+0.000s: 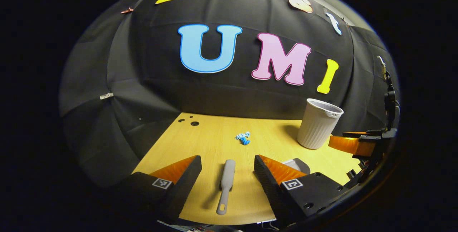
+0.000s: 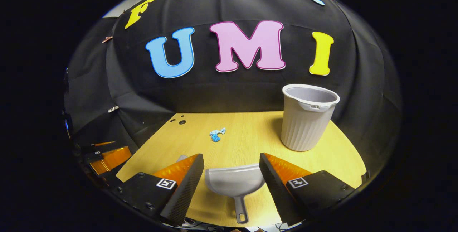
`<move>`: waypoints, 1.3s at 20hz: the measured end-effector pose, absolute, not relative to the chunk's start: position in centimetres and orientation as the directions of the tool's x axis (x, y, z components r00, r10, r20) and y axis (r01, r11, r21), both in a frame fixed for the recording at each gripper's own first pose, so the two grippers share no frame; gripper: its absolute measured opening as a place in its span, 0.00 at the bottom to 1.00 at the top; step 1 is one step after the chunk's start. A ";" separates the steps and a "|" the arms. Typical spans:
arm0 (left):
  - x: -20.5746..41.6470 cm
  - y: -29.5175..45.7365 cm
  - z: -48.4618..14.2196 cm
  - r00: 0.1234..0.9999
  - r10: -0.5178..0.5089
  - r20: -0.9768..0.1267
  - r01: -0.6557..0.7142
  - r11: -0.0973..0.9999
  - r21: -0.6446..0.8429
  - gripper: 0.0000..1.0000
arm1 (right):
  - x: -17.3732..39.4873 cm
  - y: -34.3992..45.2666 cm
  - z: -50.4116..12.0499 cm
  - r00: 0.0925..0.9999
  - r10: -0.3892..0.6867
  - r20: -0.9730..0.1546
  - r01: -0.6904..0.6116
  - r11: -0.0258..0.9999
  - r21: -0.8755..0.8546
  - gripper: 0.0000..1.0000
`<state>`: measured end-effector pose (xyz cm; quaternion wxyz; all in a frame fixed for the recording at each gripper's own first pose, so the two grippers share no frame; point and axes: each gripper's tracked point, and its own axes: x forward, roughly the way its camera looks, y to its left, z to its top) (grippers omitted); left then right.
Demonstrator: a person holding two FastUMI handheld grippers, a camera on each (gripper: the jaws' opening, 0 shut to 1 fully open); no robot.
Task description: Pick up the small broom and dustpan from the desktop, sweep the trash into the dustpan with the broom, and then empty the trash into the garbage bin.
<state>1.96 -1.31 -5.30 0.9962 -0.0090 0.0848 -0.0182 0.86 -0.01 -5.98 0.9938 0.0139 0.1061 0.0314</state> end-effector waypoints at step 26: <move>9.8 -0.2 -24.8 0.646 0.010 -0.764 0.089 0.992 0.089 0.96 | 0.9 -2.1 -23.2 0.725 0.226 -0.651 -0.131 0.973 0.191 0.99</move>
